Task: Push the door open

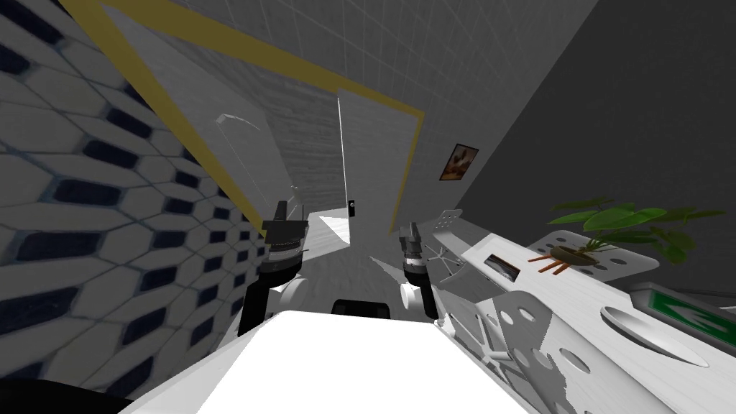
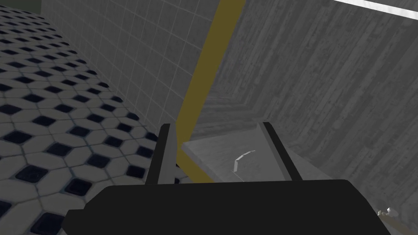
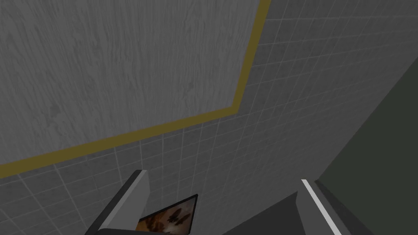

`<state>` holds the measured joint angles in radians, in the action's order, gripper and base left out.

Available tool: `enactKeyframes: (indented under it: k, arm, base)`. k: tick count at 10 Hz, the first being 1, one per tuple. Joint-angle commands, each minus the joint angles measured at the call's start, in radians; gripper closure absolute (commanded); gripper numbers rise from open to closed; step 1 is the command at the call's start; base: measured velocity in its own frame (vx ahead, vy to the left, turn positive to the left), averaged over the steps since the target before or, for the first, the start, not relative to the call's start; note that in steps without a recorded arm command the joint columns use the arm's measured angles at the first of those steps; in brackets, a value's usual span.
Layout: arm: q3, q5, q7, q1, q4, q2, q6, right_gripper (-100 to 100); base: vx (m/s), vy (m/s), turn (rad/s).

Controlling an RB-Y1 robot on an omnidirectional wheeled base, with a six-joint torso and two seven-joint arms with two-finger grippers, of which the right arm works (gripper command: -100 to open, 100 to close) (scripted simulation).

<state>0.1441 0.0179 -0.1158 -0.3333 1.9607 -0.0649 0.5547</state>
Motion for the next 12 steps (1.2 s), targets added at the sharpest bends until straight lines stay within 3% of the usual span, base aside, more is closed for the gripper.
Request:
enactKeyframes:
  k: [1,12]
  arm:
    - [0.022,0.0,-0.006,0.027,-0.042,-0.002,-0.004,-100]
    - [0.184,0.0,-0.045,0.203,-0.297,-0.014,-0.061,-100]
  base:
    - [0.09,0.046,-0.085]
    - [0.094,0.058,-0.089]
